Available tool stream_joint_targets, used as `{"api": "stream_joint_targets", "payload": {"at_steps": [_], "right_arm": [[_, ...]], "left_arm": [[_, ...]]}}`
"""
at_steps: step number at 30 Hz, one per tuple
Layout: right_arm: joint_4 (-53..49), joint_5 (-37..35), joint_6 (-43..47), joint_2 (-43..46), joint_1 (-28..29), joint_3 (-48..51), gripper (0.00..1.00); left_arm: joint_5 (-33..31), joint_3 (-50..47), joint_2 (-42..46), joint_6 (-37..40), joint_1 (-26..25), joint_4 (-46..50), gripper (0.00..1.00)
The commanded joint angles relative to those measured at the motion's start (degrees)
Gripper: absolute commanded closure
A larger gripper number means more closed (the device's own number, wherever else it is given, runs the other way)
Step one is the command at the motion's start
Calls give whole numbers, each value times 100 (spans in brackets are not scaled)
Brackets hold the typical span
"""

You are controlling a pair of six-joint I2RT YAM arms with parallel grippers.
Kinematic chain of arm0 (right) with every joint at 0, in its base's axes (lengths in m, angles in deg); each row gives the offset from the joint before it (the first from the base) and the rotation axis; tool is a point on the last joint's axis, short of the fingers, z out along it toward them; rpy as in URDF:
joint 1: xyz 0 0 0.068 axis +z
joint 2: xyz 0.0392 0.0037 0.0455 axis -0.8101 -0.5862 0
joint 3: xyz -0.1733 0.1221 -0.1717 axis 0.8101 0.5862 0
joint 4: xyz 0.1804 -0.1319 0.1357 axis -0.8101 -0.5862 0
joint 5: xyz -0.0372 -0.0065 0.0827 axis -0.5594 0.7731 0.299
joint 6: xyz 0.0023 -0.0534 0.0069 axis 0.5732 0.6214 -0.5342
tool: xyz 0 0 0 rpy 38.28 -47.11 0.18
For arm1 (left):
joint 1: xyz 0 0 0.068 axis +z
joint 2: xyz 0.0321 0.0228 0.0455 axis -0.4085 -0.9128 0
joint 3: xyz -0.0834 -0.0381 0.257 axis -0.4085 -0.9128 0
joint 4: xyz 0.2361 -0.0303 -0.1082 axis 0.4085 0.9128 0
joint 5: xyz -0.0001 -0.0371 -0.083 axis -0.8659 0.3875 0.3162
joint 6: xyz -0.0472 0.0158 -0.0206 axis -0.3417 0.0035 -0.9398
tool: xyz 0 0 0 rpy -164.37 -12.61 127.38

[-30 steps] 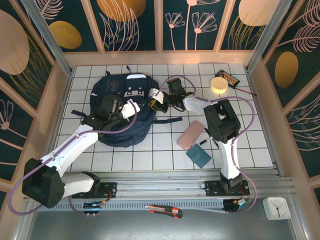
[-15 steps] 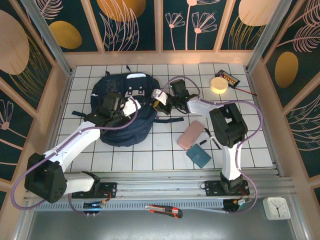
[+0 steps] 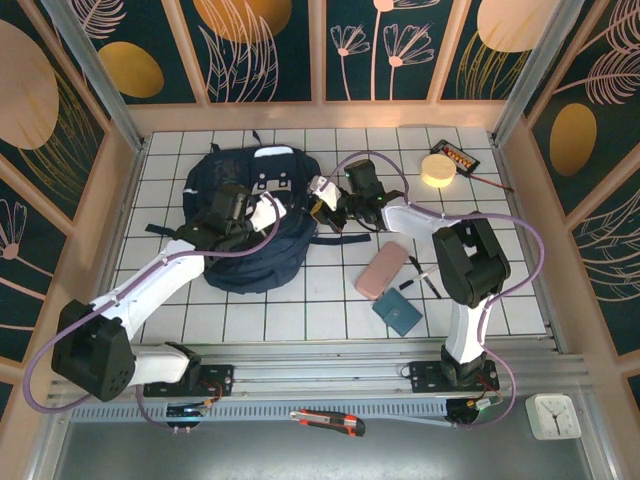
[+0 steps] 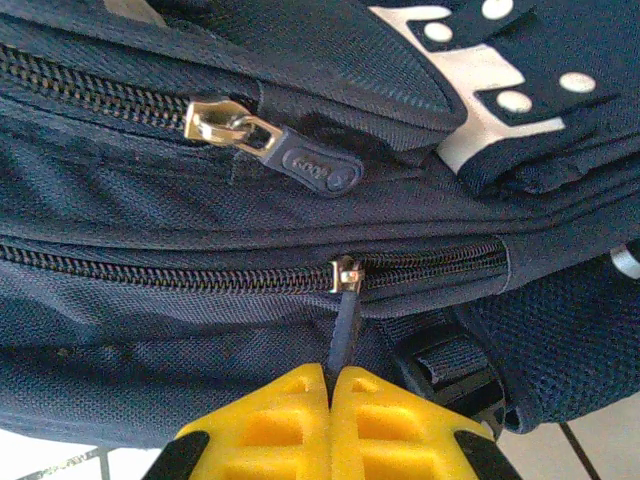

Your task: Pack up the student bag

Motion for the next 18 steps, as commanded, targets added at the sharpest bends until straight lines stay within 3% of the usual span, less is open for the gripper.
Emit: {"api": "stream_joint_targets", "payload": {"at_steps": [1, 7, 13, 18], "right_arm": [[102, 511, -275, 8, 160, -164, 100], [443, 792, -867, 173, 191, -11, 100], [398, 1677, -1521, 376, 82, 180, 100], [-401, 2135, -1275, 286, 90, -84, 100]], "left_arm": [[2, -9, 282, -99, -33, -495, 100], [31, 23, 309, -260, -83, -422, 100], [-39, -108, 295, -357, -266, -576, 100], [-1, -113, 276, -381, -318, -678, 100]]}}
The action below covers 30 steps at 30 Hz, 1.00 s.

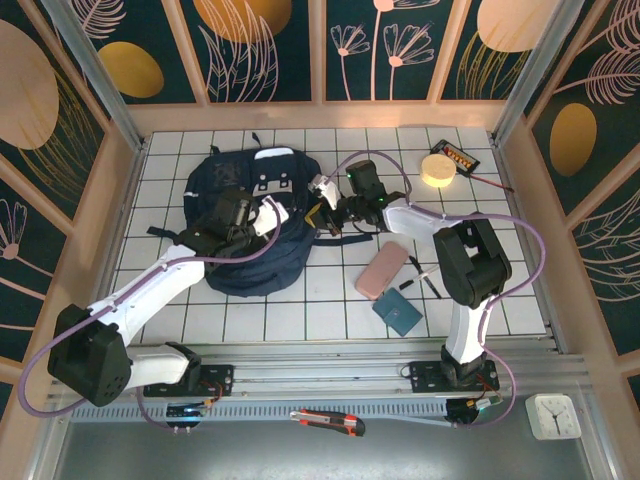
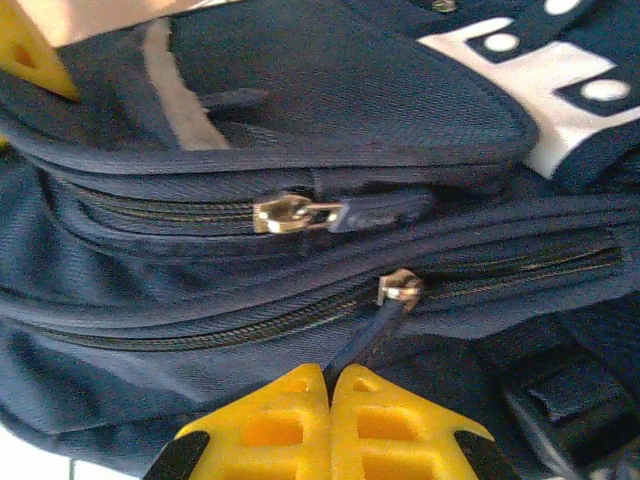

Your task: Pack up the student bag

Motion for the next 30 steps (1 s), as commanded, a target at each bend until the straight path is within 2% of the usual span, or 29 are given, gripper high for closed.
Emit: {"api": "stream_joint_targets", "payload": {"at_steps": [1, 6, 11, 12, 14, 15, 17, 18, 23, 30], "right_arm": [[-653, 1069, 145, 211, 134, -252, 100], [-1548, 1152, 672, 135, 181, -481, 100], [-1261, 870, 558, 460, 114, -70, 100], [-1053, 716, 402, 528, 49, 24, 93], [-462, 257, 20, 729, -45, 355, 61], [-153, -6, -123, 817, -164, 500, 49], [220, -389, -140, 915, -244, 662, 30], [321, -398, -106, 916, -283, 675, 24], [984, -597, 995, 798, -325, 865, 14], [973, 18, 1176, -113, -409, -1, 14]], "left_arm": [[74, 34, 130, -165, -79, -690, 100], [5, 110, 59, -189, -115, -708, 100], [-69, 86, 144, -130, -116, -693, 100], [-78, 59, 175, -128, -116, -693, 100], [-61, 27, 238, -132, -109, -687, 100], [-43, 6, 271, -139, -116, -684, 100], [0, -30, 345, -153, -116, -684, 100], [8, -35, 362, -163, -116, -680, 100], [144, -100, 450, -167, -115, -610, 100], [130, -114, 465, -137, -111, -466, 100]]}}
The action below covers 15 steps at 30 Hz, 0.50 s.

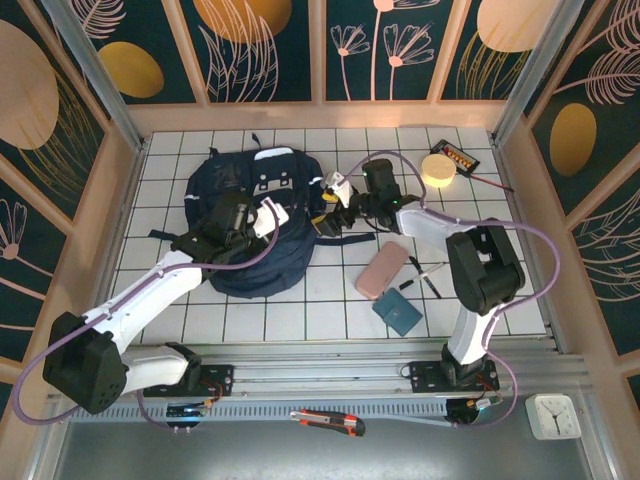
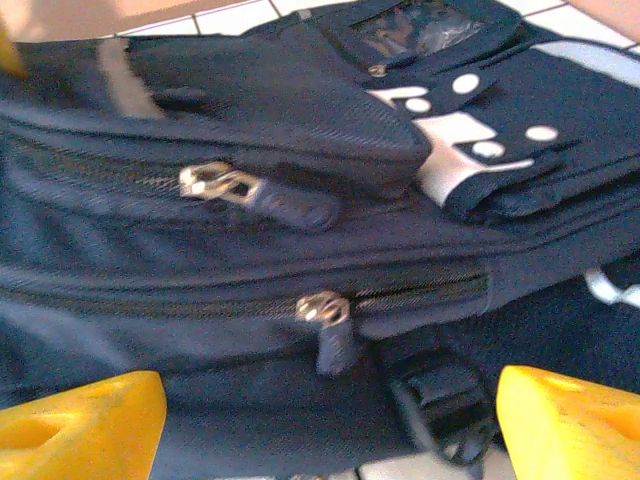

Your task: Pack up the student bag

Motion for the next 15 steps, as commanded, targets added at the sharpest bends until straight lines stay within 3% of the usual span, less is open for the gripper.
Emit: {"api": "stream_joint_targets", "payload": {"at_steps": [1, 15], "right_arm": [[142, 346, 290, -419, -23, -423, 15], [74, 743, 180, -1161, 139, -788, 27]], "left_arm": [[88, 66, 205, -72, -39, -253, 100], [-62, 217, 109, 87, -39, -114, 100]]}}
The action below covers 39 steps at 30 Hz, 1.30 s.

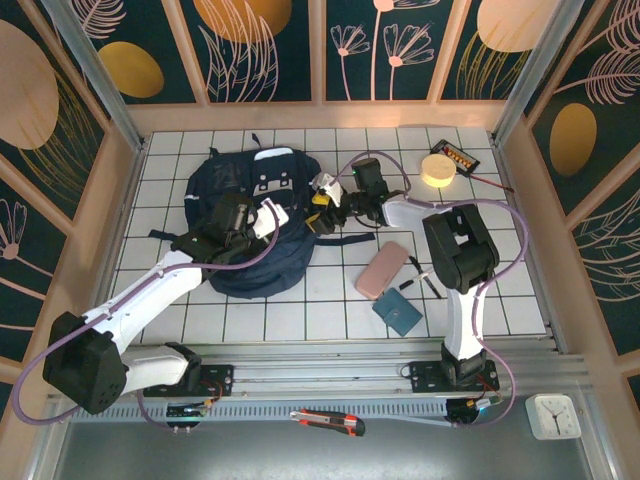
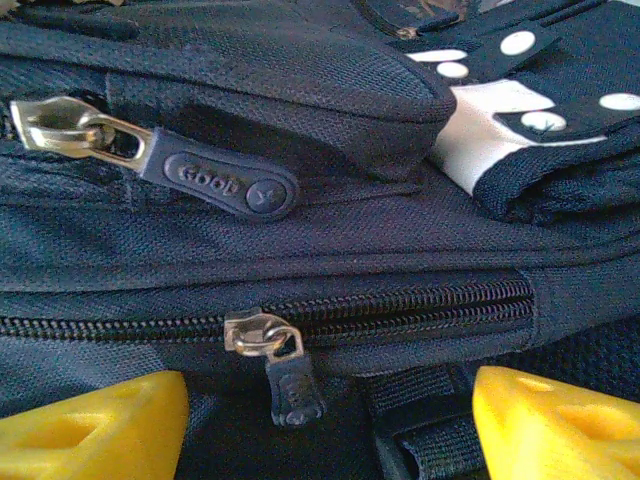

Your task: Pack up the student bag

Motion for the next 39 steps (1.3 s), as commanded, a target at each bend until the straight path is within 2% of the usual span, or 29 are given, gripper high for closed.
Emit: {"api": "stream_joint_targets", "payload": {"at_steps": [1, 3, 7, 11, 15, 27, 34, 39], "right_arm": [[76, 142, -44, -150, 128, -179, 29], [161, 110, -134, -185, 149, -183, 38], [174, 59, -292, -215, 152, -237, 70], [191, -28, -331, -55, 157, -70, 78], [102, -180, -270, 203, 139, 169, 100], [-544, -283, 120, 695, 108, 390, 100], [-1456, 139, 395, 804, 158, 192, 100], [-2063, 457, 484, 918, 213, 116, 100]], "left_arm": [[-36, 224, 96, 64, -31, -179, 100], [-33, 227, 77, 81, -35, -183, 100], [-29, 220, 56, 112, -31, -197, 100], [-57, 211, 56, 143, -35, -227, 100], [-170, 200, 56, 162, -34, -219, 100], [-635, 201, 5, -43, -34, -212, 100], [-754, 409, -229, -107, -103, -210, 100], [-1122, 466, -425, -150, -226, -279, 100]]}}
